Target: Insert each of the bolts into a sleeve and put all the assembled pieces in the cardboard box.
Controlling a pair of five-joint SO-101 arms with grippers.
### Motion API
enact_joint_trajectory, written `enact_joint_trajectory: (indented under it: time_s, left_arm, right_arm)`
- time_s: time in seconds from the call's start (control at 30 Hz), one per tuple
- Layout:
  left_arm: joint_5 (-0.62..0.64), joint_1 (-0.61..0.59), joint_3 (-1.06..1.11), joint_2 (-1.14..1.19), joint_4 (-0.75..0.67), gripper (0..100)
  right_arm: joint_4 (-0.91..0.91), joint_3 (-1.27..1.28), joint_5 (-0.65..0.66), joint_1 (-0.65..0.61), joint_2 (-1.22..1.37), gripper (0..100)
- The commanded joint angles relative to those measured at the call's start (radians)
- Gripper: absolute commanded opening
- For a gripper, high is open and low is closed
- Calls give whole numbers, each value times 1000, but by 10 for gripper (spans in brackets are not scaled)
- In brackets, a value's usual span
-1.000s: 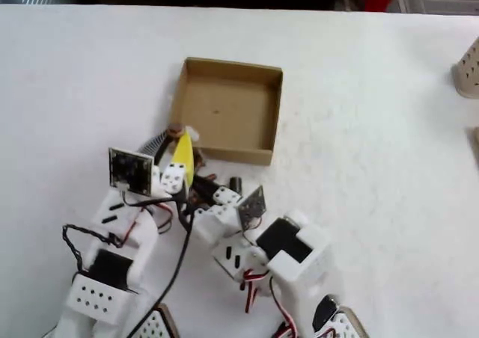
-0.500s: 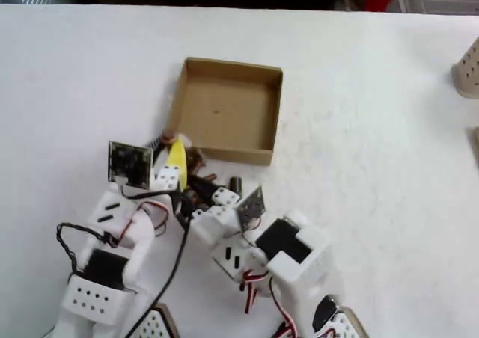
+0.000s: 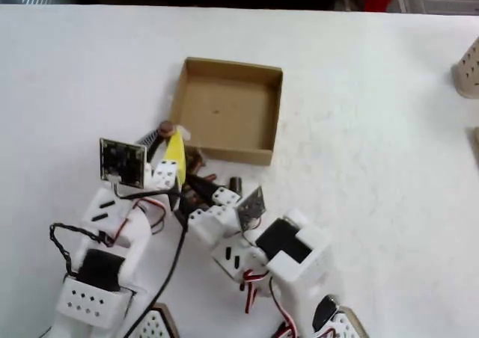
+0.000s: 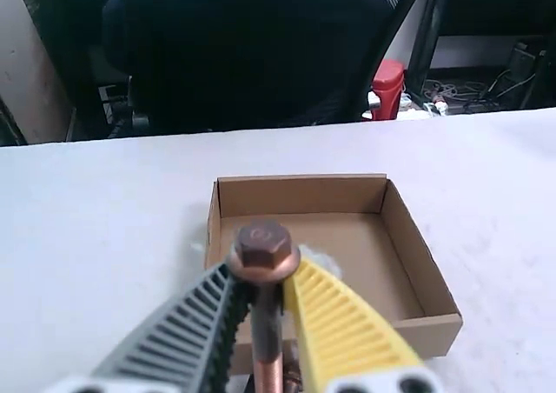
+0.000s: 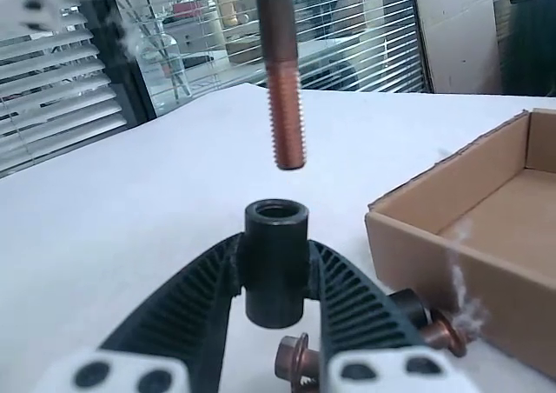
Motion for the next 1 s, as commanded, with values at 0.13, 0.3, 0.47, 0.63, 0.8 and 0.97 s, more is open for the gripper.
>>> enact_joint_trajectory:
  time_s: [0.13, 0.3, 0.47, 0.63, 0.8, 0.97]
  left_arm:
    - [9, 18, -63, -24, 78, 23]
    - [87, 31, -100, -24, 126, 22]
    - [89, 35, -100, -21, 127, 22]
    - [89, 36, -100, -19, 158, 22]
    - [89, 36, -74, -19, 155, 22]
    - [84, 85, -23, -19, 160, 22]
  right_arm:
    - [4, 2, 11, 1, -7, 17]
    - [4, 2, 11, 1, -7, 17]
    - [4, 2, 11, 1, -7, 17]
    - [4, 2, 11, 1, -7, 17]
    - [4, 2, 11, 1, -7, 17]
    - [4, 2, 11, 1, -7, 17]
